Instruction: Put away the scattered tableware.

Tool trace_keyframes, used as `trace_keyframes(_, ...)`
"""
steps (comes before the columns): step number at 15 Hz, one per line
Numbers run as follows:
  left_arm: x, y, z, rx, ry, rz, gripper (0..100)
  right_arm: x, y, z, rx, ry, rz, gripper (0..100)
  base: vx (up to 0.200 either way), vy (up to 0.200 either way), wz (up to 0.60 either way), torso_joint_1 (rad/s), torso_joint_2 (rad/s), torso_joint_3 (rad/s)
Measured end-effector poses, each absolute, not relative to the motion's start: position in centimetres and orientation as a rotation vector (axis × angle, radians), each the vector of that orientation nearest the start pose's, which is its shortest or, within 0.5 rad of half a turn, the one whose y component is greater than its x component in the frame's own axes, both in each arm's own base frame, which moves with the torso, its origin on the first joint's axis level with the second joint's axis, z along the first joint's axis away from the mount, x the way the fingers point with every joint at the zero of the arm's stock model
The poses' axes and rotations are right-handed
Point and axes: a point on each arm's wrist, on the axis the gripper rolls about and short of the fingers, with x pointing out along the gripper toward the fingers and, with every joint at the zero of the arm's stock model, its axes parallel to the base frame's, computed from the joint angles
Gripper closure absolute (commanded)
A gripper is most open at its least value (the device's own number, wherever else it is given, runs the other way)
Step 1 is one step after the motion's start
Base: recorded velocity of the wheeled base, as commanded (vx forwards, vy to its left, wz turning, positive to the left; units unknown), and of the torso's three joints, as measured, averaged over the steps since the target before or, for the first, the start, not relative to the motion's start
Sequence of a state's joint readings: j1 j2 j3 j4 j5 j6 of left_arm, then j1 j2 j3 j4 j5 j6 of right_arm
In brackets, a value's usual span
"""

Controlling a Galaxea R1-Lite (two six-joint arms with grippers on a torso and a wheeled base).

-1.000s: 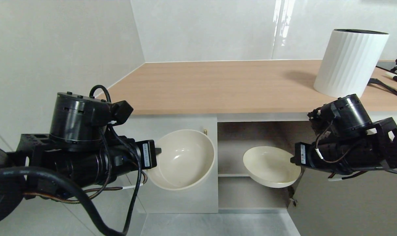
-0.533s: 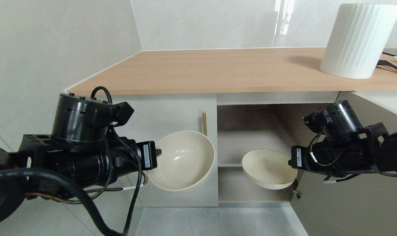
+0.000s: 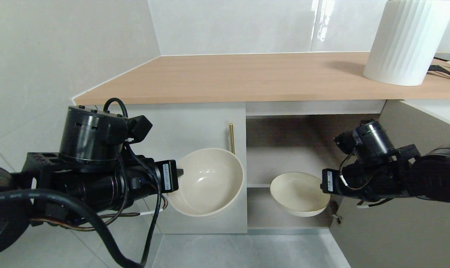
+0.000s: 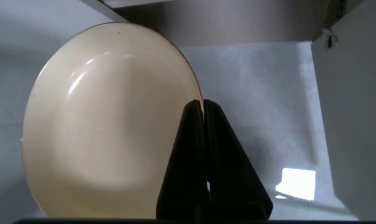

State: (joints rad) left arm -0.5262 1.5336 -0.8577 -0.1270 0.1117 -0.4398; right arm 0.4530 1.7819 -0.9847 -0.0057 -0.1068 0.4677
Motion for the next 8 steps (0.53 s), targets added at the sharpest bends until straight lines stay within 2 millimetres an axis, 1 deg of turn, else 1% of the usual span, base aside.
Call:
trace_keyframes(2, 22.6, -12.8, 19.6, -0.25, 0.602, -0.28, 100, 29.5, 14.1, 13.5, 0.191, 0.804, 0.152, 100, 0.0, 0.0, 0.0, 0.0, 0.0, 0.0)
trace_keyframes(4, 22.6, -12.8, 19.6, -0.25, 0.602, -0.28, 100, 31.2, 14.7, 12.1, 0.18, 0.779, 0.117, 100, 0.0, 0.0, 0.0, 0.0, 0.0, 0.0)
trace_keyframes(6, 22.6, -12.9, 19.5, -0.249, 0.604, -0.279, 100, 33.5, 15.2, 10.2, 0.17, 0.767, 0.056, 100, 0.0, 0.0, 0.0, 0.0, 0.0, 0.0)
trace_keyframes(8, 22.7, -12.9, 19.4, -0.248, 0.606, -0.279, 100, 36.1, 15.0, 8.6, 0.197, 0.759, -0.003, 100, 0.0, 0.0, 0.0, 0.0, 0.0, 0.0)
